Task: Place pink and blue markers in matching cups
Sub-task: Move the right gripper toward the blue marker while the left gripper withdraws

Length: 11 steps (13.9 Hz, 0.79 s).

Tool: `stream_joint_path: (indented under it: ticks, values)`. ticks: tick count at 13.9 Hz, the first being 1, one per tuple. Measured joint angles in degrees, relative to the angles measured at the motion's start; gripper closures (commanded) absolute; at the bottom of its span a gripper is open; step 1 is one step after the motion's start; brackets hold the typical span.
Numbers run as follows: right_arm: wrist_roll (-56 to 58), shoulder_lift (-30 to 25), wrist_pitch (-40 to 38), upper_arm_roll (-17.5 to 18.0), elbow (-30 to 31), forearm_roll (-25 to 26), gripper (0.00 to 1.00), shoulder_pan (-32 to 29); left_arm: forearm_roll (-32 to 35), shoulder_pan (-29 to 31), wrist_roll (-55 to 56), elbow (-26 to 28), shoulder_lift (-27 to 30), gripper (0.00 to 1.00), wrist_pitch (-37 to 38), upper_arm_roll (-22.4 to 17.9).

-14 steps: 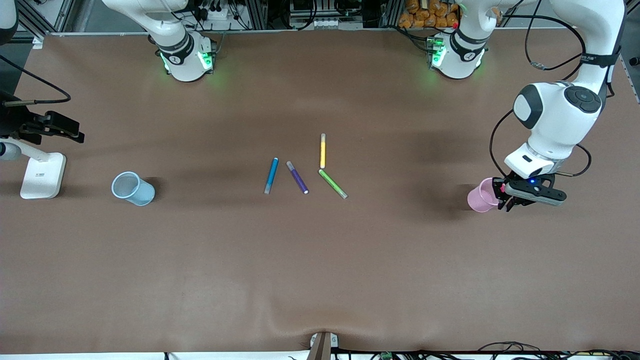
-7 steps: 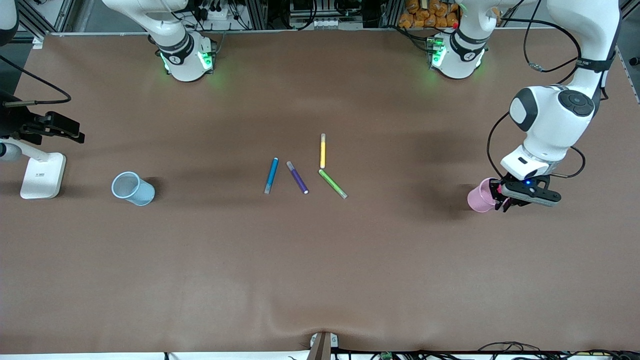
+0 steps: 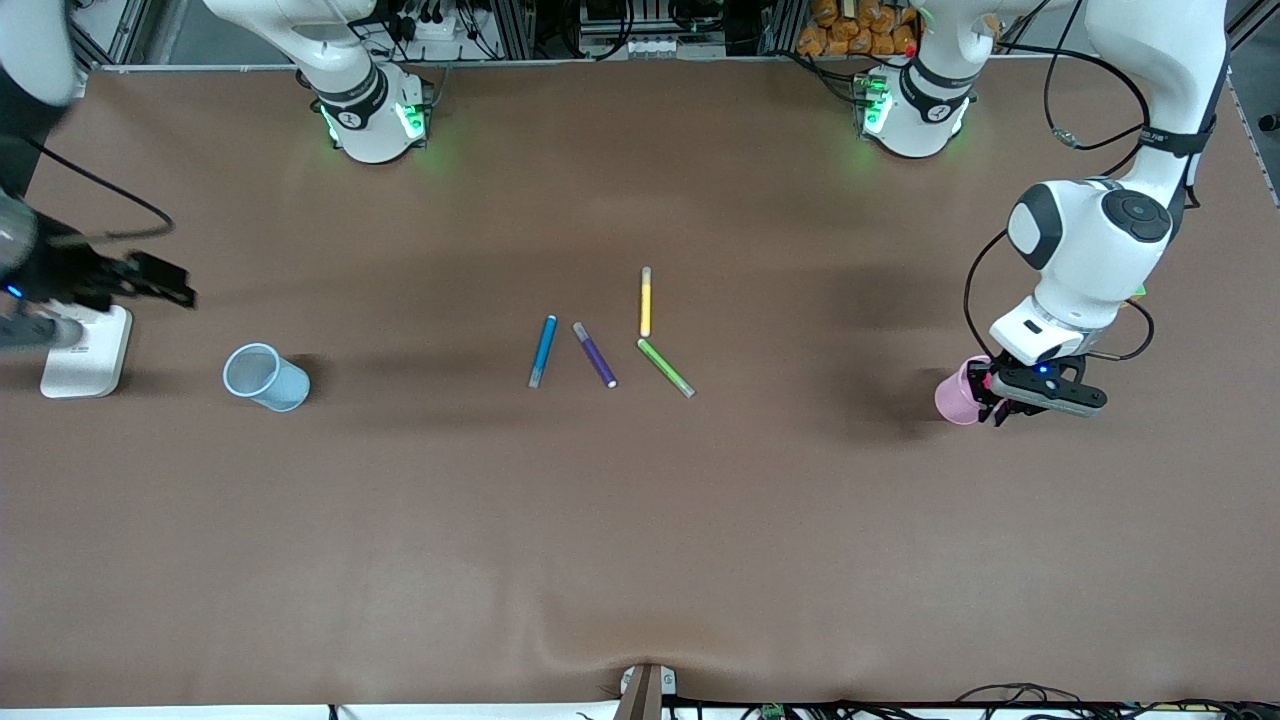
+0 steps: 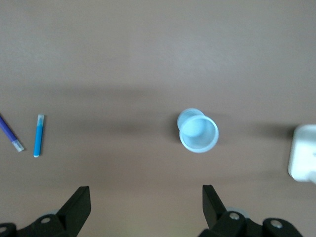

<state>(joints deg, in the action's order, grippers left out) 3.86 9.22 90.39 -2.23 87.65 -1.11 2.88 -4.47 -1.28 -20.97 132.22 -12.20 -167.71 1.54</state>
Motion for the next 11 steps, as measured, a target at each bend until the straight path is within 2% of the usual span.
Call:
stream_joint_path:
  ticks: [7, 11]
  values:
    - [-11.86, 14.54, 11.61, 0.24, 0.07, -0.02, 0.00, 11.20, 0.00, 0.04, 0.00, -2.93, 0.02, 0.00, 1.38, 0.07]
    - [-12.26, 20.06, 13.11, 0.34, 0.05, -0.25, 0.00, 15.47, -0.11, 0.05, 0.25, -14.03, -0.10, 0.00, 17.56, 0.07]
